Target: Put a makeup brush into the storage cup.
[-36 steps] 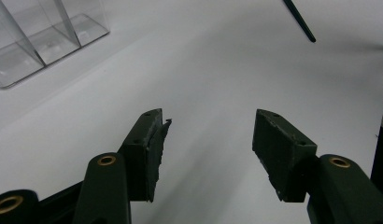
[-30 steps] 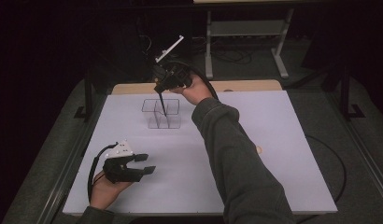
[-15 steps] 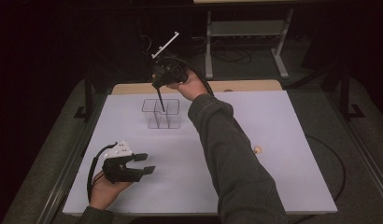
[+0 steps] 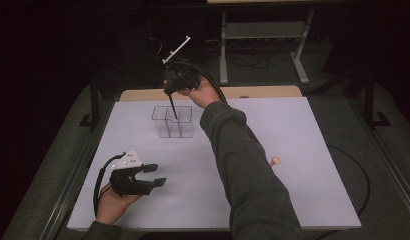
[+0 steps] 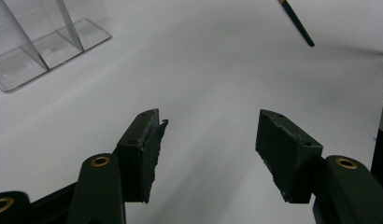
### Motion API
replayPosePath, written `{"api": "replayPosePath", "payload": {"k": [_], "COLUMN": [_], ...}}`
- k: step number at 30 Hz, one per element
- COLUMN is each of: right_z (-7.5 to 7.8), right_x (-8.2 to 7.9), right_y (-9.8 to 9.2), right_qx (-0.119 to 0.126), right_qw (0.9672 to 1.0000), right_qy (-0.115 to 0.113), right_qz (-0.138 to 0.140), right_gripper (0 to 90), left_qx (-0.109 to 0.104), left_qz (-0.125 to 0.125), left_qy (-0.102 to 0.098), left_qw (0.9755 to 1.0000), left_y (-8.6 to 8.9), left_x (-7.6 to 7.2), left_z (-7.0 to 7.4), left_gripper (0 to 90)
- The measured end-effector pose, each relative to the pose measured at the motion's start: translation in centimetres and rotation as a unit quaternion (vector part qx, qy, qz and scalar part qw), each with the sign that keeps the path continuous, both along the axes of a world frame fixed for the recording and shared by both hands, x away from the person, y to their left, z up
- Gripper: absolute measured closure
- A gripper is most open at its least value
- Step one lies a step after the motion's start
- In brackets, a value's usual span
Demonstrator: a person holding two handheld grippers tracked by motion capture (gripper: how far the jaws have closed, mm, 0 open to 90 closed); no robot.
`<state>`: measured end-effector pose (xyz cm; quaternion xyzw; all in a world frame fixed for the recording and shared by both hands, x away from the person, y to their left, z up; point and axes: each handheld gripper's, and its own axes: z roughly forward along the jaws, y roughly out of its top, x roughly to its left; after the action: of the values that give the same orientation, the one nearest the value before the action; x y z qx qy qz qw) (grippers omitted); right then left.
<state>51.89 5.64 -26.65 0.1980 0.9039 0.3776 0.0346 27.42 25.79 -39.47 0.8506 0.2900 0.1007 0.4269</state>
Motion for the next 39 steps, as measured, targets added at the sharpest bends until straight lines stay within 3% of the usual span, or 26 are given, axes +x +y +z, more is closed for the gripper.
{"api": "replayPosePath", "payload": {"k": [14, 39], "right_z": [-1.0, -2.3], "right_x": [0.4, 0.2], "right_y": [0.7, 1.3], "right_qx": [-0.001, -0.004], "right_qw": [0.9999, 0.9997], "right_qy": [0.012, 0.019], "right_qz": [-0.004, -0.013], "right_gripper": [82.9, 82.9], "left_qx": [-0.017, -0.017], "left_qz": [0.006, 0.006], "left_qy": [0.004, 0.007], "left_qw": [0.9998, 0.9998], "left_y": [0.1, 0.2], "left_x": [-0.1, -0.1], "left_z": [0.1, 0.1], "left_gripper": [39.0, 37.4]}}
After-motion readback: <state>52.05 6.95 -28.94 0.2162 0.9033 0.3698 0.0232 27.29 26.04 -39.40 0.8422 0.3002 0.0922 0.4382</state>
